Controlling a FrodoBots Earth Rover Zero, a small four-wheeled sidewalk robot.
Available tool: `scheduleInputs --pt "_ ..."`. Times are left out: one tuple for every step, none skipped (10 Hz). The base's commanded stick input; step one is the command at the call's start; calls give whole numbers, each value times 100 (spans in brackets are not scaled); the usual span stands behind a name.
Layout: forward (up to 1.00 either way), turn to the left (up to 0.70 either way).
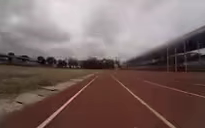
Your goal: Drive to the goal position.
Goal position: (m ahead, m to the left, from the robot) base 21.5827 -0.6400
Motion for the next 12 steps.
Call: scheduleInputs --pt "100 0" --pt "100 0" --pt "100 0" --pt "100 0" --pt "100 0" --pt "100 0" --pt "100 0" --pt "100 0" --pt "100 0" --pt "100 0" --pt "100 0" --pt "100 0"
